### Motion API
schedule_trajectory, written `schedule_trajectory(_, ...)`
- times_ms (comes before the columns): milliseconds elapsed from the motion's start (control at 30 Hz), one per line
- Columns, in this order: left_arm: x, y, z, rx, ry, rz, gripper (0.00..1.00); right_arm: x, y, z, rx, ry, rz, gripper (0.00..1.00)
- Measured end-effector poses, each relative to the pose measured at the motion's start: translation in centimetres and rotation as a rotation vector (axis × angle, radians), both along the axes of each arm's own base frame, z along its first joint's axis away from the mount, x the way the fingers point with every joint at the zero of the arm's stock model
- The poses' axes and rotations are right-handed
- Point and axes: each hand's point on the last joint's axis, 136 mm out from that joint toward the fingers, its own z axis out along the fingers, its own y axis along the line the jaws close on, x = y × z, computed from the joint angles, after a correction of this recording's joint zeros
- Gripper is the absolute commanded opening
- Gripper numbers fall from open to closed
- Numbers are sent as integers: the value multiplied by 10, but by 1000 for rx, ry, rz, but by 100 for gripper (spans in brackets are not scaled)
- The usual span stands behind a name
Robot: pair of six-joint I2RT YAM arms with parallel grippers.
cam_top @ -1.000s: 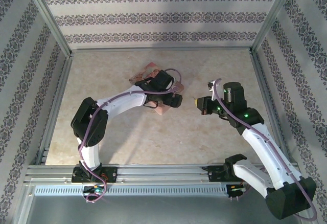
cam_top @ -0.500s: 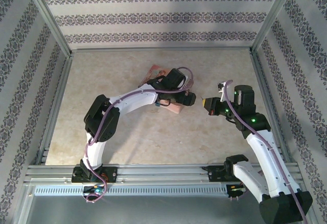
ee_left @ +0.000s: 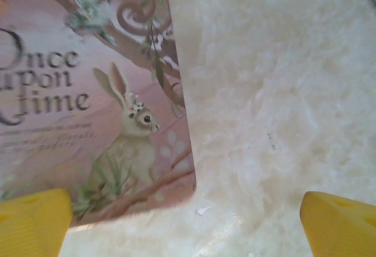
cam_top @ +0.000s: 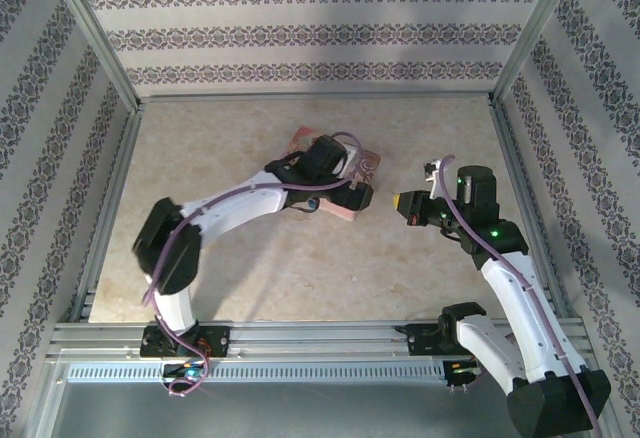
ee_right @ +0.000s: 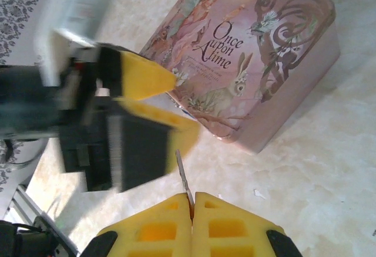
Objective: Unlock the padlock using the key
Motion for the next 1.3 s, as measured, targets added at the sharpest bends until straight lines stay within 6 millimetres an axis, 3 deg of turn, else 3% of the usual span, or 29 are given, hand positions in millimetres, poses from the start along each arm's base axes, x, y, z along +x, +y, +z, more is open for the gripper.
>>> schedule_trajectory(133,-13,30,38,-83,-106,27,99,4,6,-6,18,25,15,0)
schedule_trajectory(267,-16,66,43,-129,-145,86,97,8,24,-16,34,58,59,0)
schedule_trajectory(433,-14,111,0,-189,-31,191,80,15,53,-31,44,102,131,0)
schedule_trajectory(567,-21,138,-43,-225,95,268,76,23,73,-49,45,140,171,0)
schedule_trajectory(700,-29,135,-54,-256,142,253,72,36,87,-60,45,152,191,0)
schedule_trajectory(833,-26,126,-54,-294,146,221,69,56,95,-67,48,151,195,0)
schedule_trajectory(967,-24,119,-67,-304,176,202,67,71,101,-74,51,141,194,0)
schedule_trajectory(1133,-24,116,-88,-286,228,196,65,84,104,-87,57,159,190,0)
schedule_trajectory(1300,-18,111,-93,-278,222,175,65,90,103,-102,57,200,172,0)
